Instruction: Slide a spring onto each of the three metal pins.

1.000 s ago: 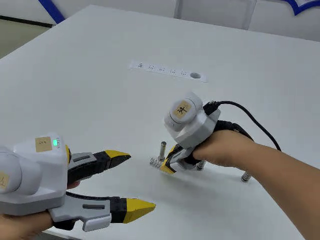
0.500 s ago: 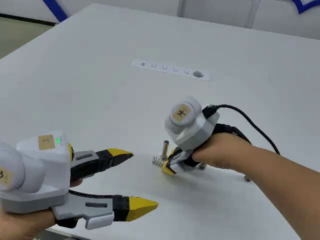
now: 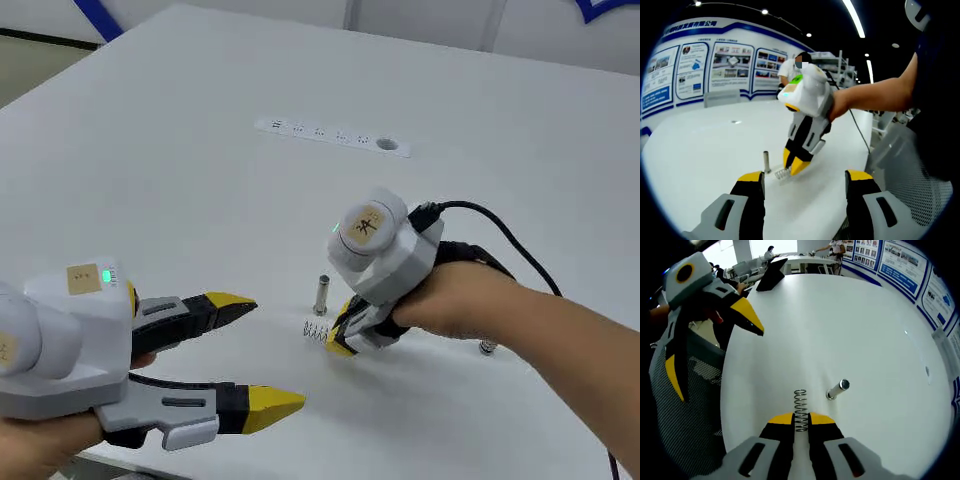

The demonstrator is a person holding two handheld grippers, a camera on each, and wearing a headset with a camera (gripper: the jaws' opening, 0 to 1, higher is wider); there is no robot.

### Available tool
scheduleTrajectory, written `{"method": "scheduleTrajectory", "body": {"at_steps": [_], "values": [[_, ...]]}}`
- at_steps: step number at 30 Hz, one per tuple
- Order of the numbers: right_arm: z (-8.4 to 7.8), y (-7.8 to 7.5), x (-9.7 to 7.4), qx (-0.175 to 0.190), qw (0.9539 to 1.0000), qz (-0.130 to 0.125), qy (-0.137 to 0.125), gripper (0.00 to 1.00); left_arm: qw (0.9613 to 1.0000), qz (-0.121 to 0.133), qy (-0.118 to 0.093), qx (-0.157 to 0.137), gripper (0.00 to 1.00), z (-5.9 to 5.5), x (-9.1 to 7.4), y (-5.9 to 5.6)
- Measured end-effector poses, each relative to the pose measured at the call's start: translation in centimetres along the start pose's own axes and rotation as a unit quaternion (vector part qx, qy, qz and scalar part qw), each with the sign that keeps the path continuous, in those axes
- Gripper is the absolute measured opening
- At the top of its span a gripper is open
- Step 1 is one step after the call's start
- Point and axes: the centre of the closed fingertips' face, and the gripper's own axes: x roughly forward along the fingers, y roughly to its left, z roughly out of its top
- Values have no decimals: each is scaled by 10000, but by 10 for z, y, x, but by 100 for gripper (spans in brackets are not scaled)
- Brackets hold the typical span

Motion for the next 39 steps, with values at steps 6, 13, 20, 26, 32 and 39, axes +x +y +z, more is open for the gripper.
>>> {"method": "scheduleTrajectory", "body": {"at_steps": [6, 13, 20, 26, 32, 39], "values": [[8, 17, -23, -263, 9994, 138, -171, 11, 10000, -19, 30, 53, 64, 2, 1, 3], [15, 40, -40, -640, 9973, 247, -271, 11, 9997, -143, 95, 183, 56, 4, 4, 2], [24, 56, -52, -1061, 9930, 400, -322, 11, 9983, -463, 156, 318, 41, 5, 9, -10], [25, 66, -54, -1269, 9900, 544, -297, 11, 9974, -603, 159, 360, 34, 5, 11, -16], [26, 72, -58, -1470, 9869, 611, -271, 11, 9955, -855, 202, 358, 19, 3, 10, -25], [28, 77, -61, -1621, 9841, 661, -300, 11, 9949, -906, 249, 373, 14, 2, 10, -26]]}}
